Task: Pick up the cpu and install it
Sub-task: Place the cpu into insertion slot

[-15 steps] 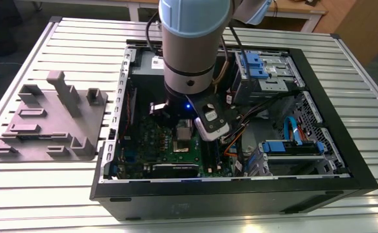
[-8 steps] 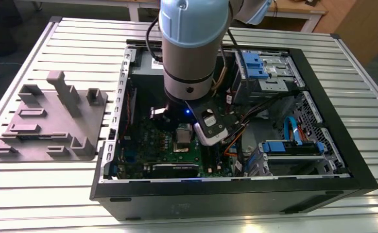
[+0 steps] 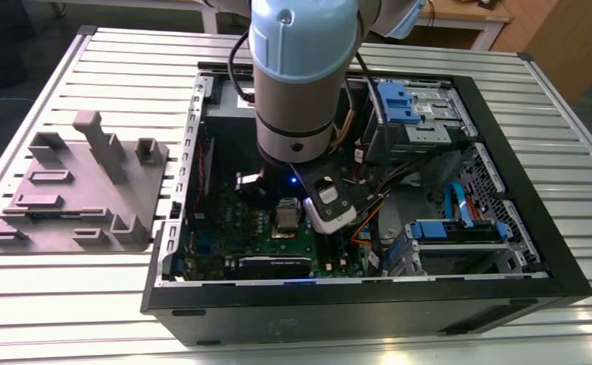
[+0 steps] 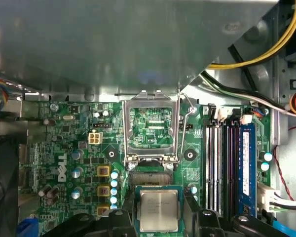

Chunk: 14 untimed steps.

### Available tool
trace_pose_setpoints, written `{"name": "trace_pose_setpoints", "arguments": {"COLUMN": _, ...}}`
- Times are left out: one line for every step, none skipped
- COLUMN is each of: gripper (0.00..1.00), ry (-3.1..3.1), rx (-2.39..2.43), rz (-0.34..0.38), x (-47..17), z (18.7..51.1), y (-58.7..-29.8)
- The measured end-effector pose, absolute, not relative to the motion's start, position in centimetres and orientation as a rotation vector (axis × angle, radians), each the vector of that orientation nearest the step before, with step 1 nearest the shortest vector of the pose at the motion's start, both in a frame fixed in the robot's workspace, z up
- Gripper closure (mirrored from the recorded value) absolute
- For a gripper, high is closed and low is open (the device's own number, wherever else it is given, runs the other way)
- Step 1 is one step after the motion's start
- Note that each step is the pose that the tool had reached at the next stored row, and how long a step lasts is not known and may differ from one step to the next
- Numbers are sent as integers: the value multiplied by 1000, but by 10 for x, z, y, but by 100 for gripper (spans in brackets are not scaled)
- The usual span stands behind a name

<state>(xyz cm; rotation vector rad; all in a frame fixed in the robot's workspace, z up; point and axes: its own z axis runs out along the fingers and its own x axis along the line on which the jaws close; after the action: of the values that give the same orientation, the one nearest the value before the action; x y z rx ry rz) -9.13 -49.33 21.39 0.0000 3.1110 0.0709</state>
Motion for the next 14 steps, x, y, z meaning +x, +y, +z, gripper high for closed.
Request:
{"name": "trace_pose_setpoints", "arguments": {"gripper": 53, "ry": 3111, "rx": 0, "rz": 71, "x": -91, "z": 213, "y": -493}}
{"name": "trace_pose_setpoints", "arguments": {"gripper": 53, "ry": 3111, "rx": 0, "rz": 71, "x": -91, "z": 212, "y": -493}}
{"name": "trace_pose_setpoints", "arguments": {"gripper": 53, "ry": 3111, "rx": 0, "rz": 71, "x": -91, "z": 210, "y": -493}}
{"name": "trace_pose_setpoints", "arguments": {"gripper": 53, "ry": 3111, "rx": 0, "rz": 71, "x": -91, "z": 208, "y": -493}}
{"name": "trace_pose_setpoints", "arguments": {"gripper": 53, "ry": 3111, "rx": 0, "rz": 71, "x": -91, "z": 207, "y": -493}}
{"name": "trace_pose_setpoints", "arguments": {"gripper": 53, "ry": 3111, "rx": 0, "rz": 71, "x": -91, "z": 207, "y": -494}}
{"name": "trace_pose_setpoints", "arguments": {"gripper": 53, "ry": 3111, "rx": 0, "rz": 71, "x": -91, "z": 207, "y": -494}}
{"name": "trace_pose_setpoints", "arguments": {"gripper": 53, "ry": 3111, "rx": 0, "rz": 71, "x": -91, "z": 207, "y": -493}}
{"name": "trace_pose_setpoints", "arguments": {"gripper": 53, "ry": 3111, "rx": 0, "rz": 71, "x": -91, "z": 206, "y": -493}}
{"name": "trace_pose_setpoints", "arguments": {"gripper": 53, "ry": 3111, "rx": 0, "rz": 71, "x": -91, "z": 206, "y": -493}}
{"name": "trace_pose_setpoints", "arguments": {"gripper": 53, "ry": 3111, "rx": 1, "rz": 71, "x": -92, "z": 205, "y": -493}}
{"name": "trace_pose_setpoints", "arguments": {"gripper": 53, "ry": 3111, "rx": 1, "rz": 71, "x": -92, "z": 204, "y": -493}}
{"name": "trace_pose_setpoints", "arguments": {"gripper": 53, "ry": 3111, "rx": 2, "rz": 71, "x": -92, "z": 203, "y": -493}}
{"name": "trace_pose_setpoints", "arguments": {"gripper": 53, "ry": 3111, "rx": 3, "rz": 71, "x": -92, "z": 202, "y": -493}}
